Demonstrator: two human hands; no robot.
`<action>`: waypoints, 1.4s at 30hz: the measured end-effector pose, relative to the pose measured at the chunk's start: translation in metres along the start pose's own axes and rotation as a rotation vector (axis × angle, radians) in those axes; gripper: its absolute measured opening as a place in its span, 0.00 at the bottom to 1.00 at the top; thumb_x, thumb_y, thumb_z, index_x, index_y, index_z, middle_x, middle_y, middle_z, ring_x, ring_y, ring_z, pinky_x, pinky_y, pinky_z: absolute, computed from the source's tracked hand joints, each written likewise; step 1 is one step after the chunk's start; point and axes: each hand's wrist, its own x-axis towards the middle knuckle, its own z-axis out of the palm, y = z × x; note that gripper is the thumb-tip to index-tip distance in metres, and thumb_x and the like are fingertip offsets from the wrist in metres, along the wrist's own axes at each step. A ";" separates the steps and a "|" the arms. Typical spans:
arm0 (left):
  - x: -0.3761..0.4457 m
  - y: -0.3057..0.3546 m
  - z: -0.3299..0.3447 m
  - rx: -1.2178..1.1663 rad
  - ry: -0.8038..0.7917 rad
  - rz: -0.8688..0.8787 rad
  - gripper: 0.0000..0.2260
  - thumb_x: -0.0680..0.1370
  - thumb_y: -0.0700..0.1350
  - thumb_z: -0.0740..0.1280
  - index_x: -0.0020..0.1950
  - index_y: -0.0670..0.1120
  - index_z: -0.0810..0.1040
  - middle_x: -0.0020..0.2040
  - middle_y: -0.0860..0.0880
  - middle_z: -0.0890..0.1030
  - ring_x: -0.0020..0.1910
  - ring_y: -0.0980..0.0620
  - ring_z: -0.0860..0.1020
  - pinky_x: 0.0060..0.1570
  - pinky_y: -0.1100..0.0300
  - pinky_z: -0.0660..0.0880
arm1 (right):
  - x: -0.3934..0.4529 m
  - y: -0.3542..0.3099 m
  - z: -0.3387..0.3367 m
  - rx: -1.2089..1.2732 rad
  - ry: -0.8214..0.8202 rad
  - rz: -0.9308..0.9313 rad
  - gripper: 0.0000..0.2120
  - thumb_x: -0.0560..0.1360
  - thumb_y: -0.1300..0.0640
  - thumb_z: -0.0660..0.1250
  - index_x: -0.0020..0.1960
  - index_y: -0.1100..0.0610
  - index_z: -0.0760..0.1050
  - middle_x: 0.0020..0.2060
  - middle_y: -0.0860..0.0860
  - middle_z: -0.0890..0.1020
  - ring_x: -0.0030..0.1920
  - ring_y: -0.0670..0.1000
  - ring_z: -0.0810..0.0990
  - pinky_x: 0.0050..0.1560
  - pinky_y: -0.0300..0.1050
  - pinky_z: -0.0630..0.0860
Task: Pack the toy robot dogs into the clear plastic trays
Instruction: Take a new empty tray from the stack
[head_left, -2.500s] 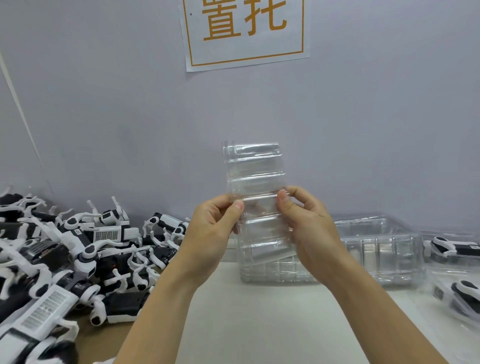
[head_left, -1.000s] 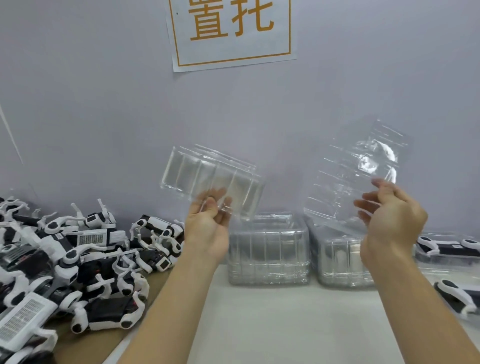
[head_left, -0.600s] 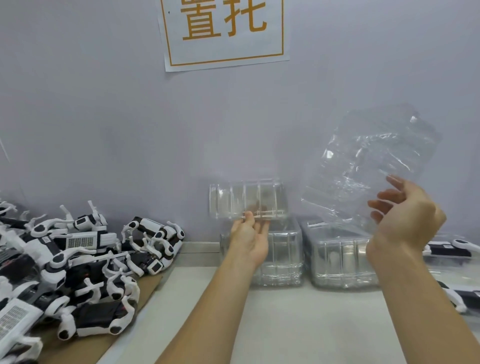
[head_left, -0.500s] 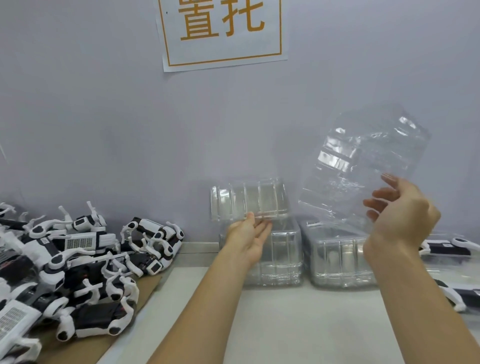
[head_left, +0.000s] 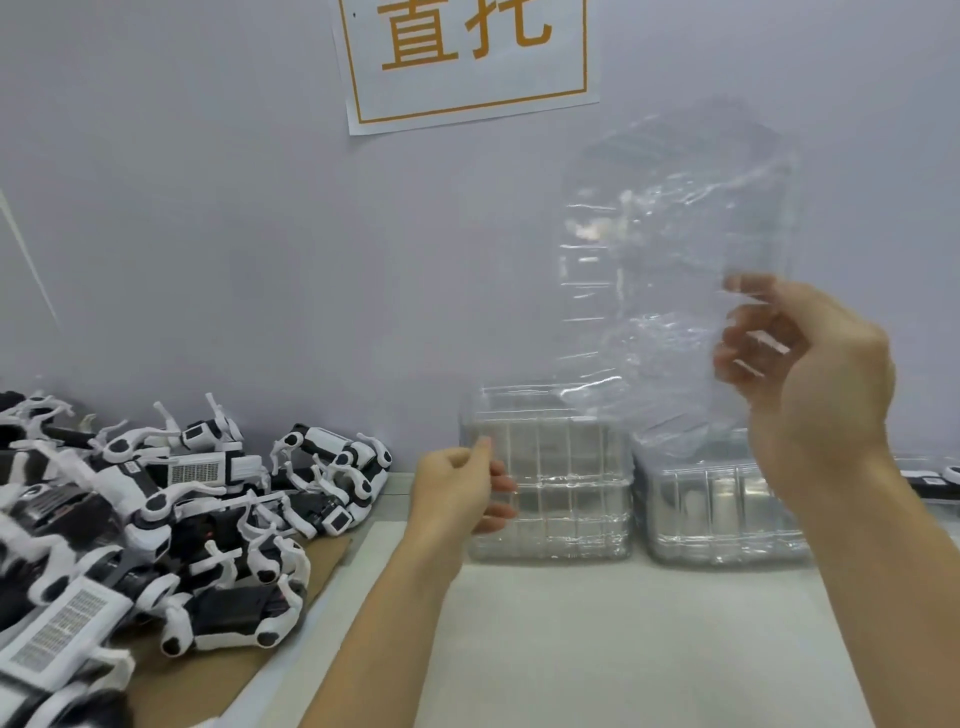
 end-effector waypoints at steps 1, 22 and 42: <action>-0.001 0.003 -0.010 -0.052 0.038 0.044 0.13 0.83 0.45 0.62 0.42 0.41 0.78 0.33 0.47 0.83 0.24 0.52 0.78 0.23 0.62 0.75 | -0.001 0.000 0.002 -0.006 -0.087 0.007 0.13 0.77 0.56 0.61 0.43 0.53 0.84 0.30 0.47 0.77 0.30 0.48 0.75 0.33 0.40 0.70; -0.041 0.067 -0.087 -0.026 -0.094 0.372 0.15 0.77 0.53 0.70 0.56 0.71 0.70 0.59 0.52 0.79 0.50 0.47 0.85 0.42 0.52 0.80 | -0.050 0.039 0.059 -0.998 -0.913 -0.202 0.14 0.69 0.46 0.78 0.54 0.40 0.83 0.49 0.37 0.76 0.52 0.38 0.73 0.50 0.31 0.70; -0.020 0.056 -0.118 -0.130 0.215 0.062 0.10 0.81 0.53 0.62 0.52 0.48 0.79 0.54 0.45 0.81 0.48 0.46 0.77 0.47 0.51 0.75 | -0.063 0.018 0.066 -1.141 -1.112 0.048 0.16 0.70 0.37 0.73 0.56 0.36 0.78 0.45 0.39 0.79 0.43 0.41 0.80 0.49 0.41 0.79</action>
